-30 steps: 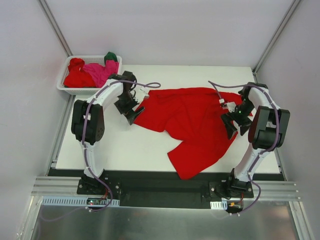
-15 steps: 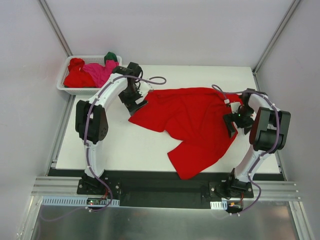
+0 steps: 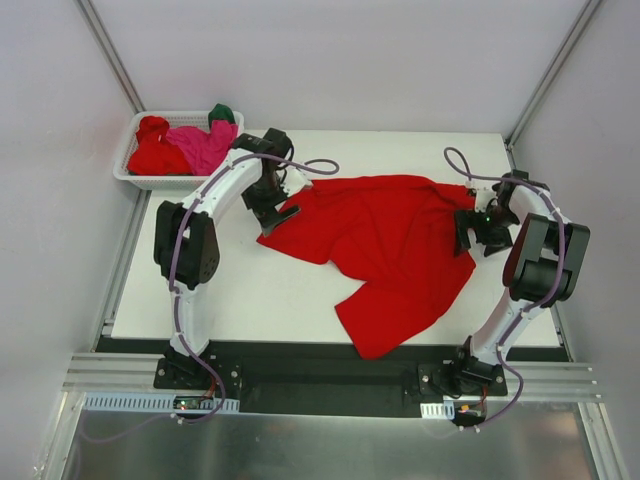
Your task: Fold and stack the t-shirts
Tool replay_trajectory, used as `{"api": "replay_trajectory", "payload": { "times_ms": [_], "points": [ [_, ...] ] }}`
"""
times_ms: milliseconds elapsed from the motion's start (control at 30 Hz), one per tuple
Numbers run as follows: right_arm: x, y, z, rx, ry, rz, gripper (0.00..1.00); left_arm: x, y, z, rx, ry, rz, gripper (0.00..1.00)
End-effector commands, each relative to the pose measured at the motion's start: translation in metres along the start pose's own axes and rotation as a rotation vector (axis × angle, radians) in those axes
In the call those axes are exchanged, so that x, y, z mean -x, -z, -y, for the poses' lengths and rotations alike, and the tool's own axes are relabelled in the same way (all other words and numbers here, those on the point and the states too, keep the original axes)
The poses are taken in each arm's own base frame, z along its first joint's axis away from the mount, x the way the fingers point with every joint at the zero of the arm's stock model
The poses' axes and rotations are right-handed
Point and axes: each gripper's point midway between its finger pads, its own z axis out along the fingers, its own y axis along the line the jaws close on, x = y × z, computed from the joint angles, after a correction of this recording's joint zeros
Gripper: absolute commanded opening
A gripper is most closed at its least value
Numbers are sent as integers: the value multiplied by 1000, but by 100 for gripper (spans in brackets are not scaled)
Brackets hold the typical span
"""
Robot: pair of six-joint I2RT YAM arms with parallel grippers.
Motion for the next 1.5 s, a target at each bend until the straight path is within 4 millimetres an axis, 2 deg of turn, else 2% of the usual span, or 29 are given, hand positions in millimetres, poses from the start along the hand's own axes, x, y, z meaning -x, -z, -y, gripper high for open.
{"api": "replay_trajectory", "payload": {
  "times_ms": [0, 200, 333, 367, 433, 467, 567, 733, 833, 1000, 1133, 1333, 1467],
  "points": [
    [-5, 0, -10, 60, -75, 22, 100, -2, 14, 7, 6, 20, 0, 99],
    [-12, -11, 2, 14, -82, -3, 99, -3, 15, 12, -4, 43, 3, 99],
    [-9, -13, 10, -21, -93, 6, 87, -7, 14, 16, -10, 48, -7, 99],
    [-10, -12, 14, -45, -92, -1, 81, -8, 14, 16, -11, 48, -6, 99],
    [-11, -12, 17, -62, -85, 0, 77, -9, 15, 18, -12, 43, -6, 99],
    [-11, -12, 18, -69, -84, 2, 69, -9, 14, 17, -10, 42, -9, 99],
    [-15, -13, 18, -80, -91, -9, 56, -8, 15, 17, -10, 45, -7, 99],
    [-27, -15, 12, -71, -106, -44, 53, -6, 16, 15, -5, 42, -2, 99],
    [-29, -17, 10, -66, -103, -52, 47, -6, 17, 15, -4, 37, 0, 99],
    [-33, -18, -3, 1, -118, -70, 24, -7, 16, 14, 0, 32, -3, 99],
    [-36, -18, -5, -1, -104, -82, 1, -7, 16, 15, -2, 32, -3, 99],
    [-38, -13, 5, -46, -76, -110, 1, -6, 14, 15, -10, 34, 0, 99],
    [-37, -6, 22, -97, -61, -135, 1, -5, 15, 15, -9, 35, 6, 99]
  ]
}}
